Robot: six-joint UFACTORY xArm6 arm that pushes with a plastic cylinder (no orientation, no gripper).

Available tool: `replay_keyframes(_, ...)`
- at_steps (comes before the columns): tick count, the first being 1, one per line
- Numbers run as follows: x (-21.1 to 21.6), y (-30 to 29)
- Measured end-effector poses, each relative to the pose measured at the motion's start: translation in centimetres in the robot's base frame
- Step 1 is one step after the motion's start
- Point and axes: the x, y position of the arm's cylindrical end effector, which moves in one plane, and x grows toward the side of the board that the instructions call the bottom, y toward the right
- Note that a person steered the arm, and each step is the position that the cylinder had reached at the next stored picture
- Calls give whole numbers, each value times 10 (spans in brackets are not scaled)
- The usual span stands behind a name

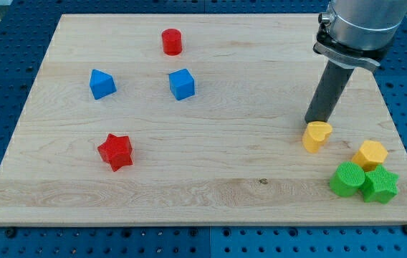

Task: Place the heart on the left side of hexagon

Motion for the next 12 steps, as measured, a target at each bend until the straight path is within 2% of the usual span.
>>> replay_keyframes(1, -11, -9)
replay_keyframes(2, -4, -27)
replay_keyframes(3, 20, -17)
replay_keyframes(5, 32, -10)
replay_keyframes(6, 32, -39)
replay_keyframes(12, 50, -28)
